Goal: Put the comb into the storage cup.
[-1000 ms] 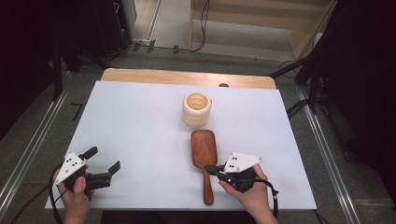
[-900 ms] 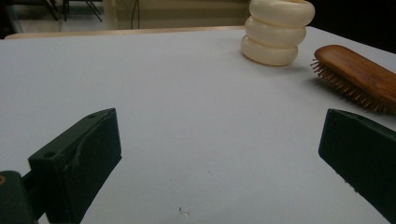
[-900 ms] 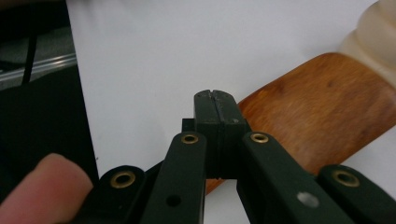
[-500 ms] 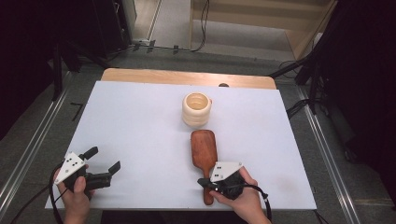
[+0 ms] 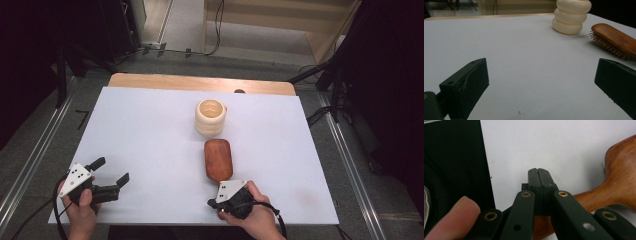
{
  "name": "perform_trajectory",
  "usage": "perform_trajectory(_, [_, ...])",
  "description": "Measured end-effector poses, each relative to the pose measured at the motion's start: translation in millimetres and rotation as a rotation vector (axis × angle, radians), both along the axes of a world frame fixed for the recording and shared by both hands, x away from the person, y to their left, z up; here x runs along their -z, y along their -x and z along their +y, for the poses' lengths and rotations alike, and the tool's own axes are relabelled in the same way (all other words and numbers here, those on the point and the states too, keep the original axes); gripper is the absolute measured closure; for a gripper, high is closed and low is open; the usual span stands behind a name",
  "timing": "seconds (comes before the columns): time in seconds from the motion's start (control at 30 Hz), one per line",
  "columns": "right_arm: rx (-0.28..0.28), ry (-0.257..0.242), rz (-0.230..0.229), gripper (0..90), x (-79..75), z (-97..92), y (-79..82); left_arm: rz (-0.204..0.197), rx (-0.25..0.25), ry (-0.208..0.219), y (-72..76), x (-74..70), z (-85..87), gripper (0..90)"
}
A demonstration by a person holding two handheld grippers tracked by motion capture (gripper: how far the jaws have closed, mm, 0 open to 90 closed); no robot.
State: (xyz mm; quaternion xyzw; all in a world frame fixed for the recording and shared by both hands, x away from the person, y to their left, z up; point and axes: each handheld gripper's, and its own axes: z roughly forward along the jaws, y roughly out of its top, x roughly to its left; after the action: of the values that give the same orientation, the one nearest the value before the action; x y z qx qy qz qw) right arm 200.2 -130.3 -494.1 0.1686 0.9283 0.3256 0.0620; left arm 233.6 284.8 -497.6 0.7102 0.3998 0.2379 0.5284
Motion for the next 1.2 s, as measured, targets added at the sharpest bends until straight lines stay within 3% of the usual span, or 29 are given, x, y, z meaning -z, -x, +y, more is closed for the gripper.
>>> perform_trajectory(0.27, [0.010, 0.024, 0.004, 88.4, 1.2, -5.8, -1.7, -0.001, -0.001, 0.001, 0.2, 0.0, -0.1, 0.0])
perform_trajectory(0.67, [0.025, 0.033, 0.049, 88.4, 1.9, -21.4, -6.9, -0.001, 0.002, 0.002, 0.3, 0.0, -0.2, 0.0])
perform_trajectory(1.03, [0.087, 0.026, 0.066, 88.4, -0.8, -45.7, -14.7, 0.000, 0.003, 0.003, 0.3, 0.0, 0.0, 0.0])
perform_trajectory(1.2, [0.115, 0.046, 0.057, 88.4, -1.8, -56.9, -18.2, -0.001, 0.003, 0.004, 0.5, 0.0, 0.1, 0.0])
